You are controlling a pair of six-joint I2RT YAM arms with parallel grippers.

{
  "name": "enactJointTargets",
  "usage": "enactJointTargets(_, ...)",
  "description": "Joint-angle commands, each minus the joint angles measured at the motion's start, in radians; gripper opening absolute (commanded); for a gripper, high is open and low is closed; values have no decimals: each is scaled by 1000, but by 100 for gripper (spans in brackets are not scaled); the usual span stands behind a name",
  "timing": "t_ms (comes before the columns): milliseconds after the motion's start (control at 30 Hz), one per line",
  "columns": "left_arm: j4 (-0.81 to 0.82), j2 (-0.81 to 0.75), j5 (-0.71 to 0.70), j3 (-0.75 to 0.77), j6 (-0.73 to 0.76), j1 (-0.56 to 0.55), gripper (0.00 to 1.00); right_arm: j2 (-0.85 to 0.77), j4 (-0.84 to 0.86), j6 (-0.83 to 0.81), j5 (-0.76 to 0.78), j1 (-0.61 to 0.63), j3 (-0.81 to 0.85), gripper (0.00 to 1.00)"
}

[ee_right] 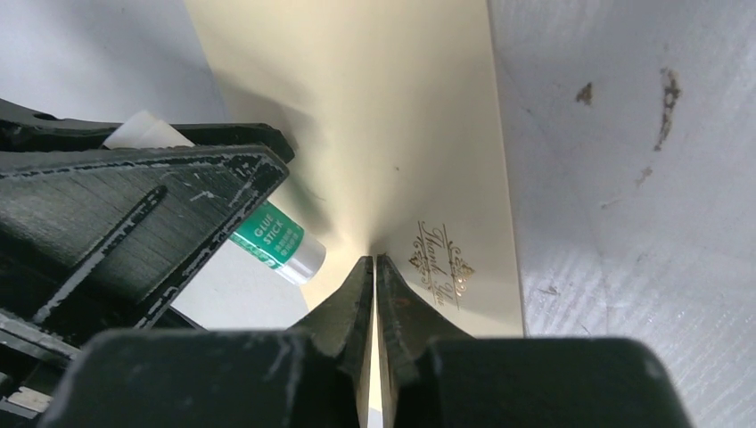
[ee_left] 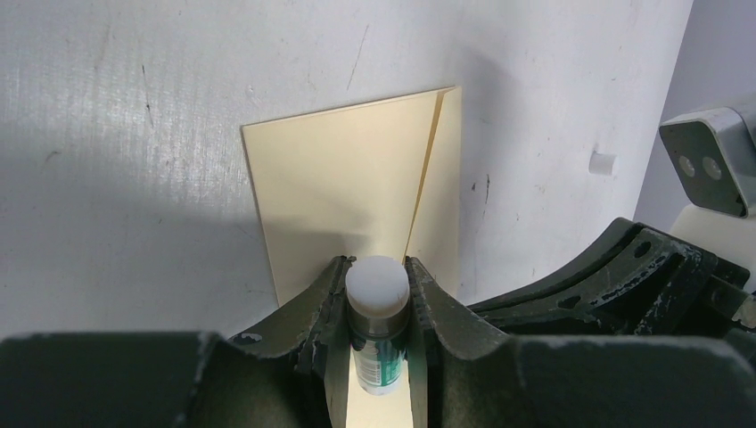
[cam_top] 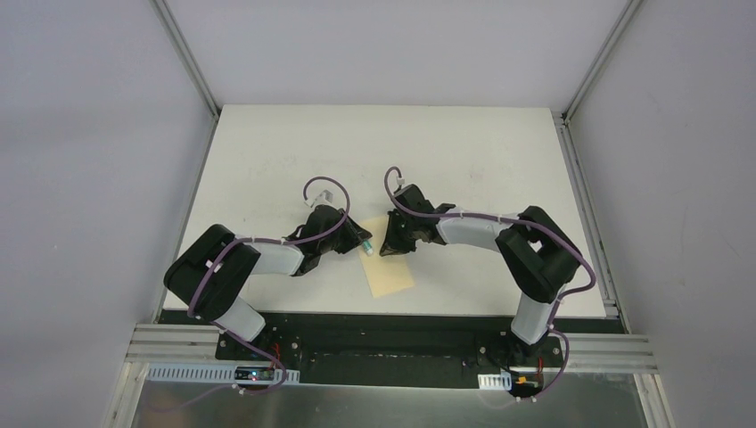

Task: Place the letter into the envelope and seal it
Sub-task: Seal the envelope flap on the envelope.

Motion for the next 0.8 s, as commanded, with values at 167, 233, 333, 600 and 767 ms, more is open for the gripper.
enactJointTargets(167,-158,10,-58,-41,15,-8,0,-70,-63,14,68,9,-94,7)
enactJointTargets(233,-159,9,-58,-41,16,-8,0,-84,-63,18,72,9,-108,7)
enactJointTargets(333,-160,11,-59,-39,17,-8,0,-104,-63,22,76,9,-133,7)
enactJointTargets(600,-166,12,-60,-36,18,-8,0,-168,-69,40,84,9,-203,7)
enactJointTargets(767,-174,7,-66,-36,16,-8,0,-208,-84,42,77,10,-240,7)
